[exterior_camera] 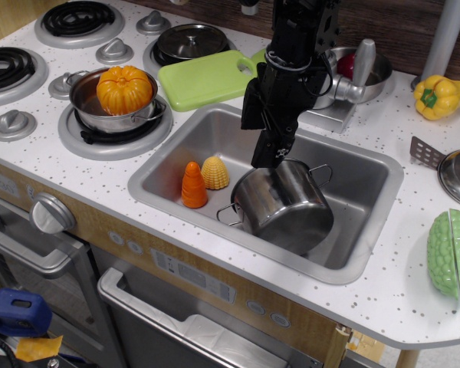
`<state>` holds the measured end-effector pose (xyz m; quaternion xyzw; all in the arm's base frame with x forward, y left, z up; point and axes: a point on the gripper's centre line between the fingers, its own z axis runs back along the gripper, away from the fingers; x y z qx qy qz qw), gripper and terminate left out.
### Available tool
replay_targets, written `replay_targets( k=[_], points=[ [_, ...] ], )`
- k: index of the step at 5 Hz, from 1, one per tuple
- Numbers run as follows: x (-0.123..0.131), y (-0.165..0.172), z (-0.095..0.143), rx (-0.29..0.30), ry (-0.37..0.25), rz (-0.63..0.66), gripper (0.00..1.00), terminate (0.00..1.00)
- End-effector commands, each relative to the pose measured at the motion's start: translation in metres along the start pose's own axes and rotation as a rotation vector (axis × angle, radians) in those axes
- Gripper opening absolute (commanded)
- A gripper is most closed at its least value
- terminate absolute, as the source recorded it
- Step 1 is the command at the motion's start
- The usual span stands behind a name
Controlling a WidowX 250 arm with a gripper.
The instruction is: Flip pot upright in sink
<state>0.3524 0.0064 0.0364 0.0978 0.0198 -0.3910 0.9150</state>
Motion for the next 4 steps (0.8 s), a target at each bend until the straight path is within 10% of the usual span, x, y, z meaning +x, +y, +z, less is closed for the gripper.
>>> replay_targets(
  k=[1, 4],
  points=[
    [0.000, 0.000, 0.000, 0.000, 0.000, 0.000, 1.00, 0.00],
    [0.010, 0.001, 0.002, -0.247, -0.197, 0.074, 1.00, 0.00]
  ],
)
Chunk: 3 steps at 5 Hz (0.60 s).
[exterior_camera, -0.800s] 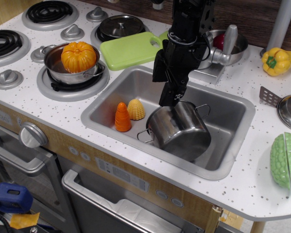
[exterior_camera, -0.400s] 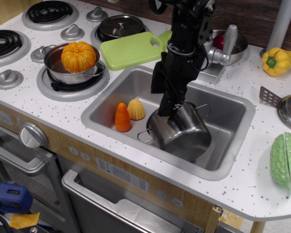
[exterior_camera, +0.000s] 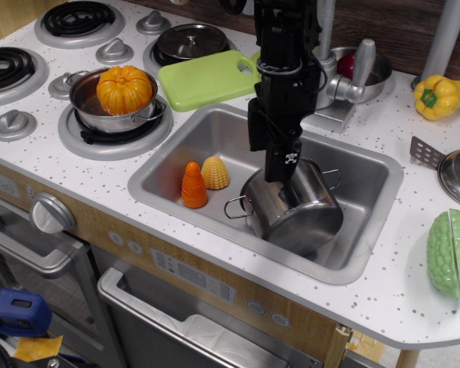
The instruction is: Flip pot upright in sink
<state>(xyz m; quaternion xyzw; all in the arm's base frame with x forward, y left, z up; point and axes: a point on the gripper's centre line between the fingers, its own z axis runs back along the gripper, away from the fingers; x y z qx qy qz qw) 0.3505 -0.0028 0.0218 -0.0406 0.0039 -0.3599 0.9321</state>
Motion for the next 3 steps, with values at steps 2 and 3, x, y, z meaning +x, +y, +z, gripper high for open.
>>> replay_targets(
  k=[2, 3],
  points=[
    [0.009, -0.002, 0.010, -0.179, -0.211, 0.129, 1.00, 0.00],
    [0.004, -0.009, 0.009, -0.254, -0.199, 0.156, 1.00, 0.00]
  ],
)
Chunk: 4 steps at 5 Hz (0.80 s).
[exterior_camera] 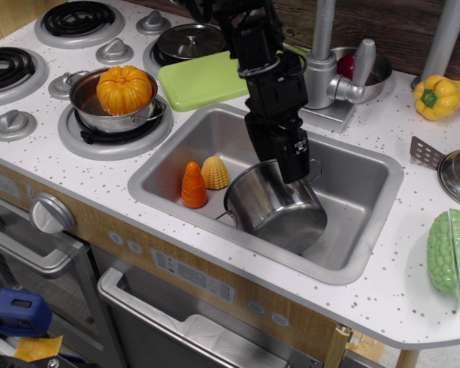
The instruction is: Flip pot upright in sink
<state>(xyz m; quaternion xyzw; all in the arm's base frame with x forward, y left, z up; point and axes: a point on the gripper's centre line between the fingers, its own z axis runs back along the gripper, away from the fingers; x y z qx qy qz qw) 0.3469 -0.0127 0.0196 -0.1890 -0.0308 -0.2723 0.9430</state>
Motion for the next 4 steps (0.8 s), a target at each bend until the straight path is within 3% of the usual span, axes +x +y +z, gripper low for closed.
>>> replay_targets(
  k=[1, 2, 3, 4],
  points=[
    [-0.014, -0.007, 0.007, -0.089, 0.000, 0.020, 1.00, 0.00],
    [-0.020, -0.009, 0.000, -0.157, -0.018, 0.022, 1.00, 0.00],
    [-0.022, -0.014, -0.011, -0.226, -0.086, 0.060, 1.00, 0.00],
    [-0.021, -0.017, -0.012, -0.203, -0.107, 0.078, 0.00, 0.00]
  ],
)
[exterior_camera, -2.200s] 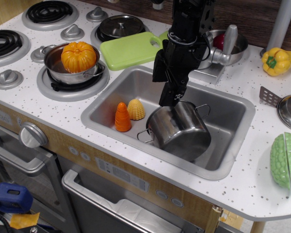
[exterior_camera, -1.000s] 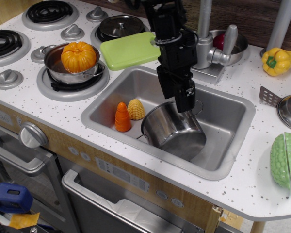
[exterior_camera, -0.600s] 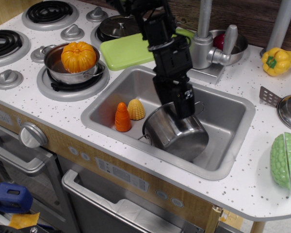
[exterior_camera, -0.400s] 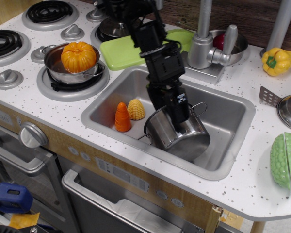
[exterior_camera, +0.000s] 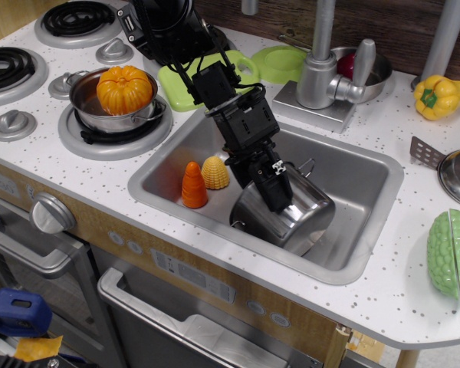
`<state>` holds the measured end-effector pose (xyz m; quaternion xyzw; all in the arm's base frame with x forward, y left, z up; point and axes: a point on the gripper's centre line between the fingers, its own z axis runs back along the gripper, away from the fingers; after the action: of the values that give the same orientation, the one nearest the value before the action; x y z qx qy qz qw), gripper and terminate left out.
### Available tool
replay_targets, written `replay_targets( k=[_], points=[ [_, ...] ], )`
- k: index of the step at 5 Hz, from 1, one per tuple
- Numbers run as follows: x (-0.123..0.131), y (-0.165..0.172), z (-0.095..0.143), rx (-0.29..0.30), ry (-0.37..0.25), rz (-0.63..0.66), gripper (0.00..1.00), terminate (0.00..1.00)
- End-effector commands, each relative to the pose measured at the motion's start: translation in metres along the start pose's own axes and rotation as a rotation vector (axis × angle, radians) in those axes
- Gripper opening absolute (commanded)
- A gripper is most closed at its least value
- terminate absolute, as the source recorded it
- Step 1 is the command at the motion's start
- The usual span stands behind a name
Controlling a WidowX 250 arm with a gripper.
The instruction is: Flip pot upright in sink
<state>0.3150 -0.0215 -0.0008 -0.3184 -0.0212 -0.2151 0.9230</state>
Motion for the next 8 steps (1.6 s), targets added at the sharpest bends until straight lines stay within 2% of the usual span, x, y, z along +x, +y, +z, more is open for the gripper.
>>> replay_targets(
  k=[1, 2, 3, 4, 5, 6, 8],
  points=[
    [0.005, 0.004, 0.010, 0.076, -0.094, -0.049, 0.00, 0.00],
    [0.010, 0.006, 0.006, 0.241, -0.110, -0.036, 0.00, 0.00],
    [0.019, 0.003, 0.007, 0.379, -0.056, -0.039, 0.00, 0.00],
    [0.028, -0.003, 0.012, 0.496, 0.024, -0.035, 0.00, 0.00],
    [0.035, -0.011, 0.013, 0.572, 0.068, -0.012, 0.00, 0.00],
    [0.038, -0.015, 0.006, 0.594, 0.045, -0.009, 1.00, 0.00],
    [0.040, -0.019, 0.004, 0.587, 0.058, -0.026, 1.00, 0.00]
  ],
)
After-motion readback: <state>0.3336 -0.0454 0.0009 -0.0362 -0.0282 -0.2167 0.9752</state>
